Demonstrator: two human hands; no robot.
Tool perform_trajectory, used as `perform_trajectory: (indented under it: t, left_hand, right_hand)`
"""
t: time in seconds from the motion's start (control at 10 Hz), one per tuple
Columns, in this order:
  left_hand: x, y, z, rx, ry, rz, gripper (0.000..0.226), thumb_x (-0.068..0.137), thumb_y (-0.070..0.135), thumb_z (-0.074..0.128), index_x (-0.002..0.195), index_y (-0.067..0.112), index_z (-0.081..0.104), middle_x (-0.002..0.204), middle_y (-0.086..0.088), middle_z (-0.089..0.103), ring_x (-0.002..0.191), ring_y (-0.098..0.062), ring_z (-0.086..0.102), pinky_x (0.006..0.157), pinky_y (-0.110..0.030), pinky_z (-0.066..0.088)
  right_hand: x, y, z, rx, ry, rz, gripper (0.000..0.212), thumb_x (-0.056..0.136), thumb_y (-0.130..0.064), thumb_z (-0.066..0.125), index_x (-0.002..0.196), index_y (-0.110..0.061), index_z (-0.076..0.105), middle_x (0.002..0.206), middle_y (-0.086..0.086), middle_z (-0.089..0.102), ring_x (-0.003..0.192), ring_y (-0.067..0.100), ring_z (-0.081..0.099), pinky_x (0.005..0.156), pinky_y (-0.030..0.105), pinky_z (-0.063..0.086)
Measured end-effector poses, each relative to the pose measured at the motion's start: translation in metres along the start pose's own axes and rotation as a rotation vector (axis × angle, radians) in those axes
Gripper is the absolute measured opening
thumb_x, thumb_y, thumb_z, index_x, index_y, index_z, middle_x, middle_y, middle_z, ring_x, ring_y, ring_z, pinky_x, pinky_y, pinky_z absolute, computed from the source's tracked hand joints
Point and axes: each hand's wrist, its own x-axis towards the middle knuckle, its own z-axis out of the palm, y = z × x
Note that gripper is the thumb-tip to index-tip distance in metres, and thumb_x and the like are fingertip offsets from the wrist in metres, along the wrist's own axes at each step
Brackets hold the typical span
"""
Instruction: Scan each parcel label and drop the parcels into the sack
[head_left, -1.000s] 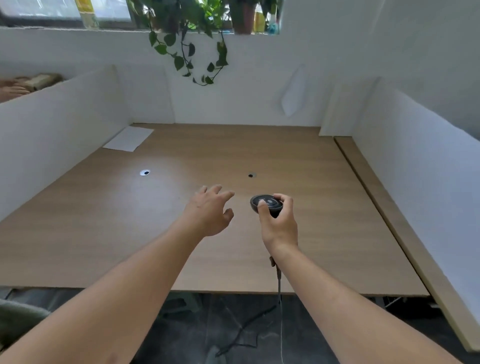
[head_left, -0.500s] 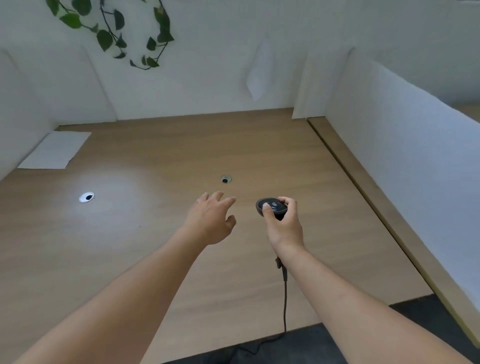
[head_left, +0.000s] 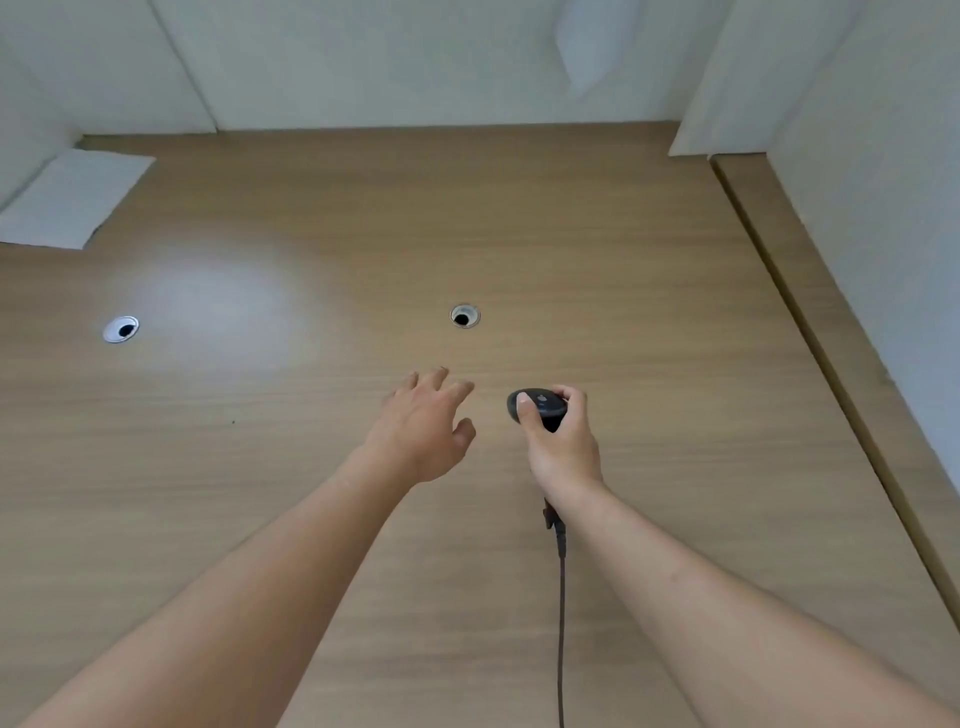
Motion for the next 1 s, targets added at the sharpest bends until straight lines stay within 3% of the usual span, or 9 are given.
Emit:
perform_trajectory:
  t: [0.2,0.3,0.8,0.9,1.0]
  left_hand:
    - [0.043,-0.011,0.027,-0.011,-0.039,-0.058,0.057,0.104,0.041,0.05,0.159,0.033,0.037,0.171,-0.005,0.025,0.157,-0.037,0.02,0.121,-0.05,0.032]
    - [0.055,-0.015,0.036,-0.006,-0.052,-0.067,0.058,0.104,0.04,0.05,0.159,0.032,0.037,0.171,-0.005,0.024,0.157,-0.038,0.02,0.121,-0.051,0.032]
    - [0.059,-0.016,0.051,0.012,-0.104,-0.082,0.057,0.103,0.04,0.05,0.158,0.029,0.039,0.17,-0.008,0.025,0.156,-0.039,0.022,0.12,-0.049,0.033]
    - [0.054,-0.013,0.045,0.022,-0.09,-0.093,0.058,0.103,0.04,0.051,0.159,0.029,0.038,0.17,-0.008,0.025,0.156,-0.039,0.022,0.121,-0.05,0.032]
    - [0.049,-0.008,0.036,0.015,-0.052,-0.095,0.058,0.103,0.04,0.051,0.159,0.029,0.038,0.171,-0.008,0.025,0.156,-0.038,0.024,0.121,-0.05,0.033]
  right_hand:
    - [0.057,0.016,0.016,-0.064,-0.059,0.015,0.05,0.102,-0.058,0.064,0.141,-0.033,0.045,0.1,-0.025,0.059,0.086,-0.003,0.057,0.072,0.031,0.044]
    - [0.074,0.021,0.02,-0.072,-0.08,0.015,0.054,0.101,-0.059,0.064,0.143,-0.032,0.044,0.103,-0.021,0.06,0.094,0.012,0.062,0.08,0.031,0.044]
    - [0.098,0.036,0.027,-0.14,-0.161,-0.017,0.069,0.102,-0.068,0.058,0.153,-0.028,0.037,0.124,-0.004,0.062,0.107,0.023,0.058,0.088,0.033,0.042]
    - [0.097,0.027,0.024,-0.234,-0.192,-0.001,0.077,0.102,-0.073,0.052,0.159,-0.026,0.029,0.138,0.006,0.061,0.117,0.031,0.058,0.092,0.037,0.043]
    - [0.094,0.015,0.016,-0.513,-0.138,-0.015,0.087,0.1,-0.081,0.041,0.164,-0.025,0.024,0.149,0.018,0.052,0.137,0.041,0.051,0.11,0.047,0.041]
